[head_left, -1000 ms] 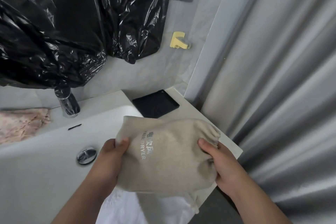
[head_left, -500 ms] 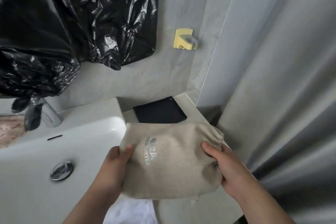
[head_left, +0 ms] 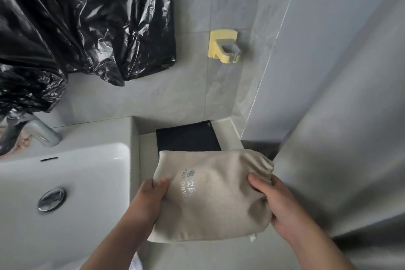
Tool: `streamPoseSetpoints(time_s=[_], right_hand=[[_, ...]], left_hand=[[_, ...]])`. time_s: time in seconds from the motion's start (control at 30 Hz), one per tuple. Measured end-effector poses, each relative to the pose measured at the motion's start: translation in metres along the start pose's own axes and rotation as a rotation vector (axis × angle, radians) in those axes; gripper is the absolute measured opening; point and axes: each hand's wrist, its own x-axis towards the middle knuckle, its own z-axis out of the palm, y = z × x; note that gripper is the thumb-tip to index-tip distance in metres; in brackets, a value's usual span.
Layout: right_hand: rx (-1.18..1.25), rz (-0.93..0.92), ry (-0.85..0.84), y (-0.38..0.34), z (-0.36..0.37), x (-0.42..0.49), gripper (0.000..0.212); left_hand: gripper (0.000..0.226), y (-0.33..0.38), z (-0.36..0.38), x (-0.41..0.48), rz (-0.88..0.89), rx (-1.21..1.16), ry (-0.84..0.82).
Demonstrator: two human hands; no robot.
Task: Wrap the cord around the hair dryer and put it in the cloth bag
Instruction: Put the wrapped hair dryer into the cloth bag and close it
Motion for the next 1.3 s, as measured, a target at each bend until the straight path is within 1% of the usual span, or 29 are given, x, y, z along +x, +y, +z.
streamPoseSetpoints(time_s=[0.03,0.13,0.17,0.23,0.37,0.4,0.5,0.57,0.63,0.7,0.77,0.83,0.93,1.03,1.17,1.2,1.23,1.27,1.3], right_hand=[[-0.014,0.001,-0.009,-0.003,0.003,0.011,0.033],[-0.062,-0.007,-0.002,-0.012,0.014,0.048,0.034],[-0.073,-0.017,-0.001,-0.015,0.017,0.062,0.034],[-0.098,-0.032,-0.014,-0.022,0.023,0.091,0.033],[-0.119,-0.002,-0.062,-0.039,0.03,0.152,0.03],[-0.121,0.006,-0.067,-0.041,0.032,0.168,0.031],[-0.116,0.016,-0.063,-0.041,0.038,0.215,0.029],[-0.102,0.023,-0.078,-0.037,0.046,0.241,0.025],[-0.076,0.048,-0.095,-0.027,0.051,0.264,0.025],[-0.079,0.077,-0.109,-0.016,0.054,0.284,0.03],[-0.104,0.098,-0.127,-0.009,0.055,0.299,0.036],[-0.148,0.105,-0.132,-0.007,0.055,0.308,0.039],[-0.216,0.081,-0.132,-0.007,0.055,0.317,0.037],[-0.321,0.029,-0.123,-0.004,0.059,0.322,0.036],[-0.477,-0.053,-0.031,-0.007,0.063,0.317,0.025],[-0.551,-0.1,0.024,-0.009,0.064,0.313,0.026],[-0.636,-0.162,0.085,-0.01,0.064,0.31,0.033],[-0.717,-0.234,0.123,-0.01,0.065,0.305,0.049],[-0.78,-0.295,0.114,-0.006,0.063,0.303,0.071]], left_hand=[[0.037,0.001,-0.001,0.01,0.008,-0.012,-0.001],[0.056,0.002,-0.005,0.053,0.009,-0.063,-0.024],[0.056,0.003,-0.006,0.067,0.006,-0.09,-0.034],[0.05,0.004,-0.003,0.095,-0.003,-0.123,-0.034],[0.052,0.007,0.008,0.145,-0.019,-0.156,0.015],[0.049,0.01,0.011,0.158,-0.016,-0.14,0.027],[0.027,0.014,0.017,0.197,0.007,-0.086,0.074],[0.02,0.013,0.02,0.222,-0.011,-0.096,0.123],[0.021,0.01,0.021,0.241,-0.038,-0.122,0.156],[0.029,0.004,0.021,0.258,-0.08,-0.142,0.191],[0.031,0.002,0.026,0.264,-0.101,-0.139,0.21],[0.028,0.001,0.031,0.267,-0.11,-0.113,0.206],[0.03,-0.001,0.035,0.272,-0.084,-0.081,0.254],[0.031,0.0,0.031,0.274,-0.01,0.033,0.305],[0.029,0.002,0.031,0.273,0.077,0.228,0.348],[0.03,0.002,0.031,0.272,0.095,0.304,0.384],[0.039,0.002,0.033,0.269,0.116,0.372,0.426],[0.049,0.003,0.034,0.264,0.14,0.418,0.453],[0.055,0.002,0.036,0.259,0.179,0.45,0.449]])
